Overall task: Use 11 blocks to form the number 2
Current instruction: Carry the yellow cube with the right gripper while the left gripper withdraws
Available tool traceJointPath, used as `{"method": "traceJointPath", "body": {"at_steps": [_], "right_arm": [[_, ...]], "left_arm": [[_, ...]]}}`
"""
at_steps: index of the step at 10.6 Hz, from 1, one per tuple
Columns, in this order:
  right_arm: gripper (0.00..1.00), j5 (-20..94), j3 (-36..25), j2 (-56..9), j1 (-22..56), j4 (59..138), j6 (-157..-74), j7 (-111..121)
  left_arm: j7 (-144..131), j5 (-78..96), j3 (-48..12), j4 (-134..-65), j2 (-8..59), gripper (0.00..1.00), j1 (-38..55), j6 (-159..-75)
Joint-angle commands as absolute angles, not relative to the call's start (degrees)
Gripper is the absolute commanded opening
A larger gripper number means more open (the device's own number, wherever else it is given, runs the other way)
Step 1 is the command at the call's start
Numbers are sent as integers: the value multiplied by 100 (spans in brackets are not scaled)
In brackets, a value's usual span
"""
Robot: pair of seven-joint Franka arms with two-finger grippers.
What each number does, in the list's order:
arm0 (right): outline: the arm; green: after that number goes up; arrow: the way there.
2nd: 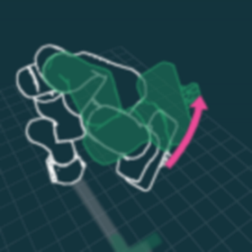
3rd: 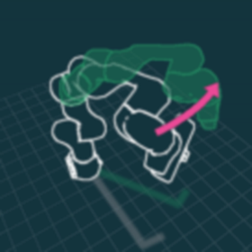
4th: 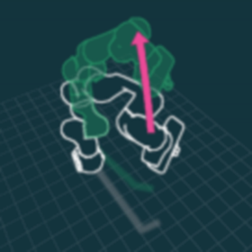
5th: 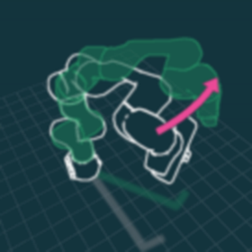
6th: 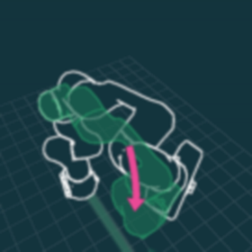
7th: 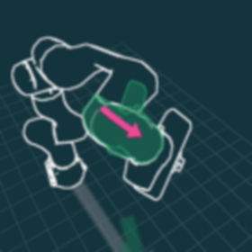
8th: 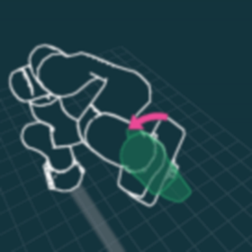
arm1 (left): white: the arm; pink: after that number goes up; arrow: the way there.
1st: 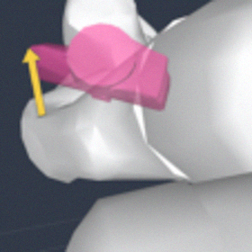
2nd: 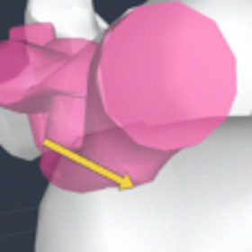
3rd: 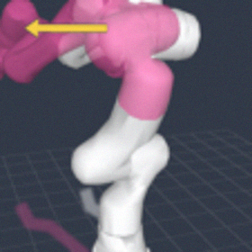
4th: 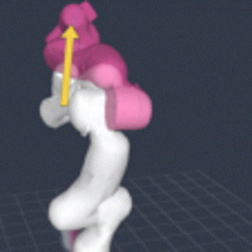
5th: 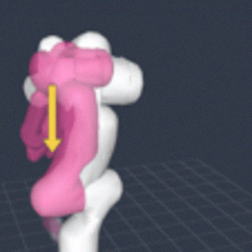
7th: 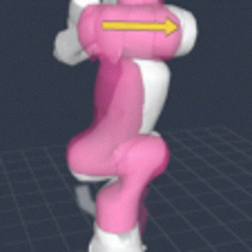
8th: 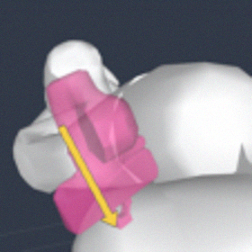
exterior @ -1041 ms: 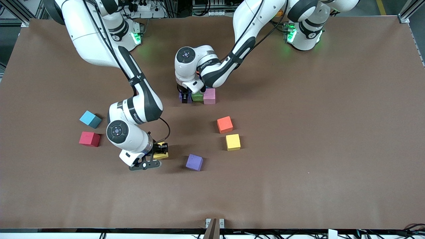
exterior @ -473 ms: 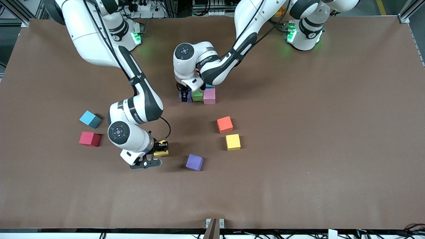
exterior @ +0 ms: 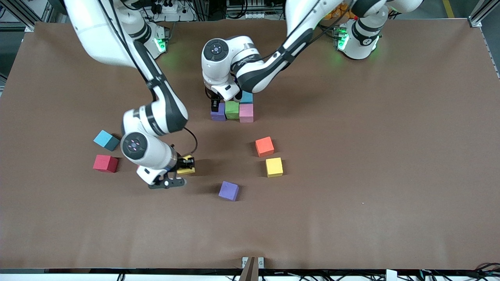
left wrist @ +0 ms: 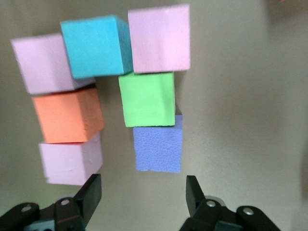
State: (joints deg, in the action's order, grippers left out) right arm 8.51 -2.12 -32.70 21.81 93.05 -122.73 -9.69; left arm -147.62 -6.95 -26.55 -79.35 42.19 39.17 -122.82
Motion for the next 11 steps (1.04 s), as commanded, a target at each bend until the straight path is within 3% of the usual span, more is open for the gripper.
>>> {"method": "traceJointPath", "body": {"at_steps": [1,4,8,11], "right_arm": [[0,809,-158,-2603,2083,9817,-11902,-835],[0,913,-141,-2593,2214,9844,-11786,-932],[0,1292,-62,-2943,2618,9844,-12286,-923],[0,1266,52,-3076,2918,9992,-12795,-1476]], "left_arm": [[-14179,-791,-3442,-9013,3282,80,2843,-12094],[-12902,-817,-4085,-9806,2665,81,1612,-12076],[-10464,-809,-4113,-9914,2505,83,487,-11875],[-8884,-800,-4254,-9888,2154,85,-393,-11260]]}}
